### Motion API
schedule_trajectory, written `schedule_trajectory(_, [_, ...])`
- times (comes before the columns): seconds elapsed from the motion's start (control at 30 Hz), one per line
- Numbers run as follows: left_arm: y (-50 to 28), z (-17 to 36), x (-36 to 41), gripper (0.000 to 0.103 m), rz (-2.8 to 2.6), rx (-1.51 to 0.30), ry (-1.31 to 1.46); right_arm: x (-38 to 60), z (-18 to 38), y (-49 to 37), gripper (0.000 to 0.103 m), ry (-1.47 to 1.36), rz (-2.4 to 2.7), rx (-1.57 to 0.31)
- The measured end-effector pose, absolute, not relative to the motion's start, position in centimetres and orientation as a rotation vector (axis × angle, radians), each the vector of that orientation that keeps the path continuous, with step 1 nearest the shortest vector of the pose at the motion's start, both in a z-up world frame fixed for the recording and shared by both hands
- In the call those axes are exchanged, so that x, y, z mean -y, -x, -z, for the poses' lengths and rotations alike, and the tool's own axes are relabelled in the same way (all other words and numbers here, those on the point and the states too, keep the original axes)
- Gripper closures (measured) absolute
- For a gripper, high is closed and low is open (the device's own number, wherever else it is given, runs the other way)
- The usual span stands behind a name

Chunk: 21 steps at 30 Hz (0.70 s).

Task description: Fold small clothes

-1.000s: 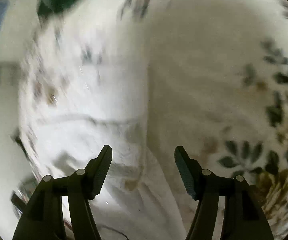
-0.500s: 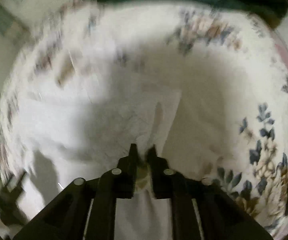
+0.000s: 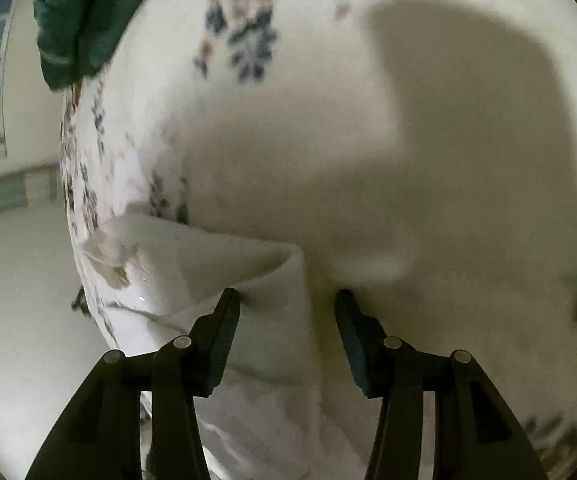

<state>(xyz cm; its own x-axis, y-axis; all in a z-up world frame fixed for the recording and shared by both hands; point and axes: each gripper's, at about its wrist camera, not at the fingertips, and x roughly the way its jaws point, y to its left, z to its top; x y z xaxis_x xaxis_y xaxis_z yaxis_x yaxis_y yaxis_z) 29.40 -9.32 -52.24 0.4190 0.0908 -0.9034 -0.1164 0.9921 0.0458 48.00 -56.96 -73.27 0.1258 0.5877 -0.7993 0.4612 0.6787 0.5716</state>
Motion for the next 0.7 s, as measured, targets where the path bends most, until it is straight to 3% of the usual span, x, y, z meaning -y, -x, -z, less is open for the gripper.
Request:
schedule_trajectory(0.03, [-29.1,52.1,9.8,0.0,-0.134,-1.134,0.017,56.7,73.0,-48.3,0.096,-0.863,-0.116,-1.49])
schedule_trajectory(0.2, [-26.0,50.9,12.6,0.0,-0.19,-1.136,0.001,58.5,68.9,-49.4,0.097,-0.718,-0.035,-1.353])
schedule_trajectory(0.37, [-23.2,51.0,15.9,0.0,-0.225,-1.176,-0.002,57.4,70.7,-52.6,0.097,-0.559,-0.093,-1.451])
schedule_trajectory(0.47, [-21.6,50.8,18.1,0.0,-0.222,-1.207,-0.005,57.2,70.9,-52.6,0.086,-0.541,-0.147,-1.522])
schedule_trajectory(0.53, [-20.2,50.5,19.5,0.0,-0.212,-1.23,-0.005,57.9,69.4,-50.2,0.063,-0.502,-0.142,-1.525])
schedule_trajectory(0.7, [-17.0,51.1,22.6,0.0,-0.194,-1.309,-0.029,56.9,68.2,-40.9,0.059,-0.497,-0.239,-1.59])
